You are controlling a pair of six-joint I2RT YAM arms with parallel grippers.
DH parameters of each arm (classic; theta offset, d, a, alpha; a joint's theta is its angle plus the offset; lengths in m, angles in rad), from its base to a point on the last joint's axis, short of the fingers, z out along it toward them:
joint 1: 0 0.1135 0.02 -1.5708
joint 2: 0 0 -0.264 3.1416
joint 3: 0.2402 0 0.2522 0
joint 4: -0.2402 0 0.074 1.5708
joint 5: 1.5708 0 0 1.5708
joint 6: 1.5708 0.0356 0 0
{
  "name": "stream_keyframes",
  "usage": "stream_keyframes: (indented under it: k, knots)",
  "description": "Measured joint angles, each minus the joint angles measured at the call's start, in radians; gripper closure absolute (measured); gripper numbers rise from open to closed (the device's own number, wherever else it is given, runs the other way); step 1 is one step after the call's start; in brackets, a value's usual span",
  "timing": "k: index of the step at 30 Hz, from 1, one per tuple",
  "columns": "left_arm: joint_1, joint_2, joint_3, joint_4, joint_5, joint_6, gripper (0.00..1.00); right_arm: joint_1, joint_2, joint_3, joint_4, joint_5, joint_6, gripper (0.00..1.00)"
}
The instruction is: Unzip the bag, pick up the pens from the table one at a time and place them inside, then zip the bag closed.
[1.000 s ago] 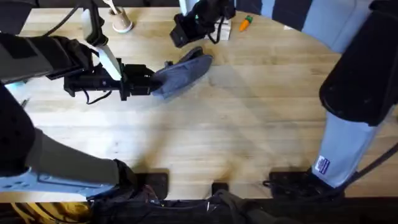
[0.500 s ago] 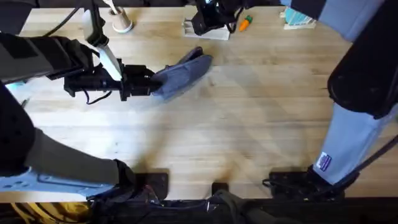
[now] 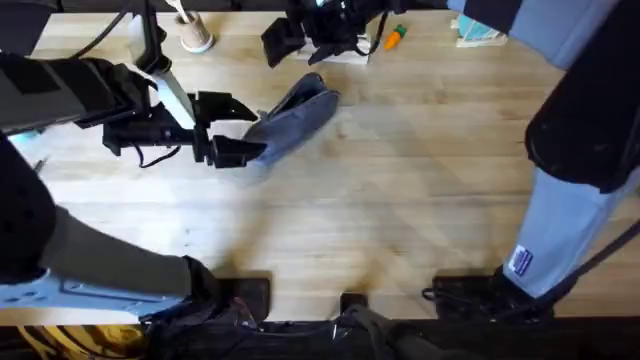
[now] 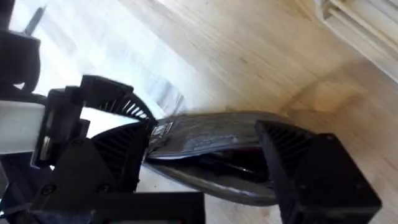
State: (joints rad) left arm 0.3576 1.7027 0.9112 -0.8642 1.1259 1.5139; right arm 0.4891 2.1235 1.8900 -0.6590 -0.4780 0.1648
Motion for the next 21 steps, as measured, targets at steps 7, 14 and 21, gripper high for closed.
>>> stream_keyframes:
  k: [7, 14, 21]
  knots:
    - [0.0, 0.0, 0.0, -0.003, -0.057, -0.002, 0.008, 0.079, 0.0, 0.0, 0.0, 0.004, -0.028, 0.007]
    - [0.028, 0.0, 0.0, 0.001, -0.128, -0.002, 0.008, 0.193, 0.0, 0.0, -0.004, 0.074, -0.12, 0.007]
    - [0.174, 0.0, 0.0, -0.014, -0.148, -0.002, 0.008, 0.239, 0.0, 0.0, -0.066, 0.161, -0.181, 0.007]
